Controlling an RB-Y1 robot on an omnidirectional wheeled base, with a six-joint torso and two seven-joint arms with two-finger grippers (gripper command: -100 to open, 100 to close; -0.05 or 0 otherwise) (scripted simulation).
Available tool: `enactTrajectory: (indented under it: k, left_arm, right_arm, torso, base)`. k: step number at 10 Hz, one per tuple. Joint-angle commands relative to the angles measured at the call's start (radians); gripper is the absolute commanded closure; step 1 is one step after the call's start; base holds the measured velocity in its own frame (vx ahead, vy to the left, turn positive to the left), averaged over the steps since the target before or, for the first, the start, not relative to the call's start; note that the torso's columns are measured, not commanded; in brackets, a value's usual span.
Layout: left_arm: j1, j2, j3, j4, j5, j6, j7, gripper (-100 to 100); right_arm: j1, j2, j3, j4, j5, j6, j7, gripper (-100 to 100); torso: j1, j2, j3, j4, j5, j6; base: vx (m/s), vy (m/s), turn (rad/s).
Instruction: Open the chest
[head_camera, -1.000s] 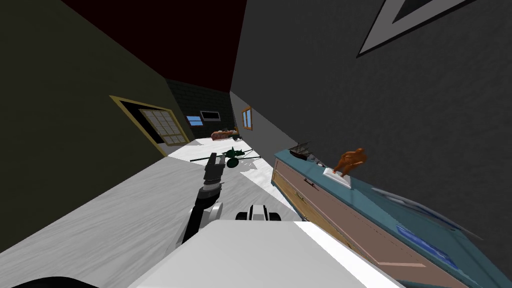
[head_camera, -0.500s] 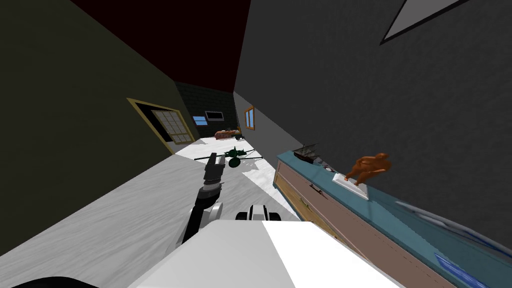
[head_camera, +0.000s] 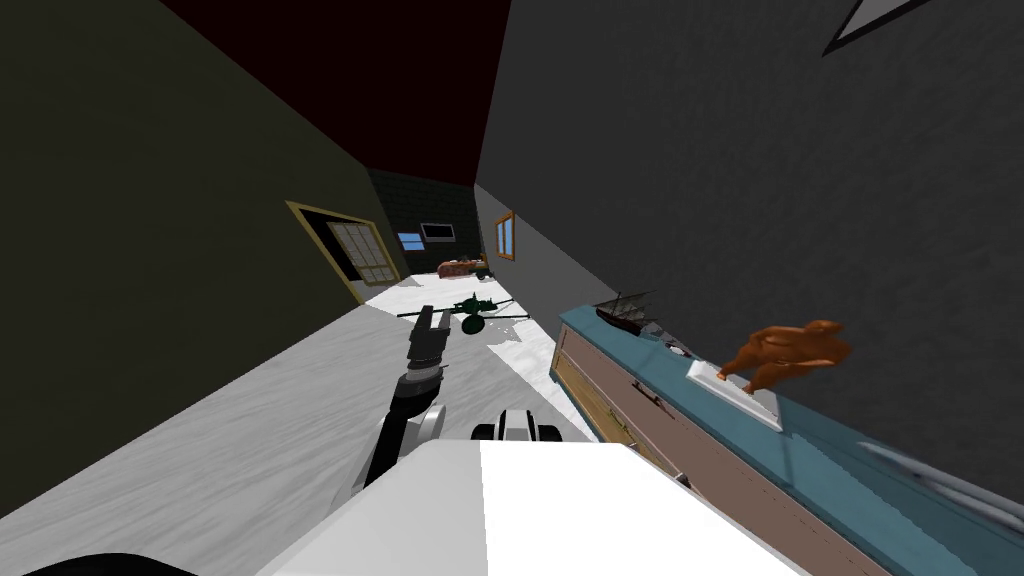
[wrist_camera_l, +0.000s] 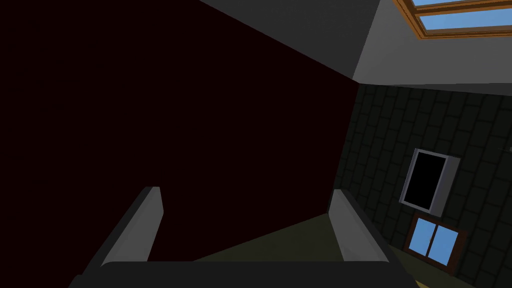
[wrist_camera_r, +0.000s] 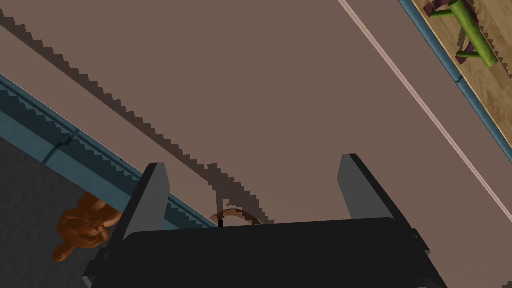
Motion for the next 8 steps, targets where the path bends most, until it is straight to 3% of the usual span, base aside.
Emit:
enactTrajectory:
  k: [1, 2, 8]
  left_arm:
    - [0.0, 0.0, 0.0, 0.0, 0.0, 0.0, 0.0, 0]
    - [0.0, 0.0, 0.0, 0.0, 0.0, 0.0, 0.0, 0]
    - [0.0, 0.0, 0.0, 0.0, 0.0, 0.0, 0.0, 0]
  right_arm:
    - [-0.024, -0.004, 0.01, 0.062, 0.039, 0.072, -0.005, -100]
    - [-0.024, -0.004, 0.01, 0.062, 0.039, 0.074, -0.005, -100]
    - [-0.08, -0.036, 0.032, 0.198, 0.134, 0.233, -0.008, -100]
  torso:
    - [0.0, 0.0, 0.0, 0.0, 0.0, 0.001]
    - [-0.001, 0.0, 0.0, 0.0, 0.0, 0.0]
    - [0.0, 0.0, 0.0, 0.0, 0.0, 0.0]
  base:
    - [0.049, -0.034, 0.086]
    - [0.038, -0.027, 0.075]
    - [0.051, -0.034, 0.109]
